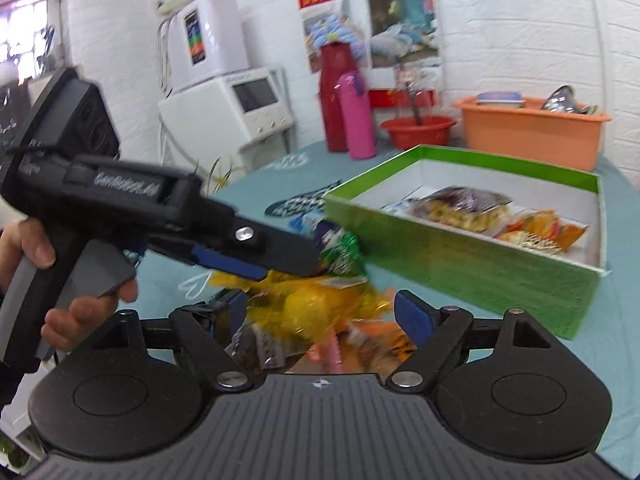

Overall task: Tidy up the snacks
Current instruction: 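Grasp the golden yellow snack bag in the pile with both grippers, then carry the golden bag into the box and open both grippers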

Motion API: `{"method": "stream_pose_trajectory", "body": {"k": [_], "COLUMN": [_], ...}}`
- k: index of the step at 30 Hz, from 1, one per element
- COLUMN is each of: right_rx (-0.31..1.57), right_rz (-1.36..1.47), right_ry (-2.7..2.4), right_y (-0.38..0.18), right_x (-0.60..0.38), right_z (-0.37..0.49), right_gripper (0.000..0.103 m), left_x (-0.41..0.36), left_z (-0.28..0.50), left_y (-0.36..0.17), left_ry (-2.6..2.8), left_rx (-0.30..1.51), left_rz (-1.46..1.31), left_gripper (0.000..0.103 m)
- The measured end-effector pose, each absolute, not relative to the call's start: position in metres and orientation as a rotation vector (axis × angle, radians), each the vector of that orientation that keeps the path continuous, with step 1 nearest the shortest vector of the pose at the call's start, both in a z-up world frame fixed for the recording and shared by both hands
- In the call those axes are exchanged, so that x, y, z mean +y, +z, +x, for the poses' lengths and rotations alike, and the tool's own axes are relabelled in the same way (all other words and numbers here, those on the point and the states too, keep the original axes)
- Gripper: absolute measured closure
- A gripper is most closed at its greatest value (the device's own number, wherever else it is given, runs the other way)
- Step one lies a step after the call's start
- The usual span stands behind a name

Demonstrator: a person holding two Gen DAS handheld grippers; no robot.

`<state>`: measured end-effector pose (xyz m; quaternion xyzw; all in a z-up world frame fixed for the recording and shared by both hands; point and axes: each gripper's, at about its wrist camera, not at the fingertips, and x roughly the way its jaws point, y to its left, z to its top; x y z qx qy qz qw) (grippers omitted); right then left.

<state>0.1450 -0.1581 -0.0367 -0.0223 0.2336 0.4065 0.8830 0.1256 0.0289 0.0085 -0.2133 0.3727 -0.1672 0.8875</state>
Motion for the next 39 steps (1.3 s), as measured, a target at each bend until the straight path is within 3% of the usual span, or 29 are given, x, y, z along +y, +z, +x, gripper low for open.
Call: {"method": "stream_pose_trajectory", "body": {"k": [14,15,18,19,20,21,22,32,39], "right_rx": [0.570,0.583,0.617,0.622,0.628,0.637,0.640,0.458,0.347], "right_rz": [-0.127,-0.128,-0.100,-0.079,-0.065,-0.058,-0.044,-0.022,-0.020], "right_ry": [0.896,0.902,0.911,0.915,0.899,0.883,0.881,0.885,0.858], "right_y": [-0.047,-0.049,-0.052,-0.052,-0.052,-0.052,-0.052,-0.015,0.009], "right_x": [-0.132,-0.130,-0.129,-0.131,-0.132,-0.133,-0.135,-0.158,-0.166], "right_z": [0.164,0.166,0.171,0.174,0.175,0.176,0.175,0.144,0.159], "right_gripper": [0.000,0.000,0.000,0.005,0.022,0.023,0.029,0.034,0.034], "left_x": [0.032,0.034,0.036,0.036,0.035,0.035,0.035,0.012,0.005], "left_z": [0.147,0.147,0.148,0.147,0.145,0.144,0.141,0.113,0.139], "left_y": [-0.018,-0.020,-0.026,-0.027,-0.027,-0.025,-0.023,0.036,0.060], "left_ry": [-0.360,-0.360,-0.383,-0.375,-0.370,-0.365,-0.363,-0.397,-0.410], "left_rx": [0.851,0.854,0.867,0.863,0.857,0.855,0.848,0.653,0.571], "left_rz": [-0.455,-0.459,-0.483,-0.482,-0.487,-0.492,-0.488,-0.367,-0.337], "left_gripper": [0.000,0.005,0.035,0.047,0.051,0.060,0.063,0.064,0.064]}}
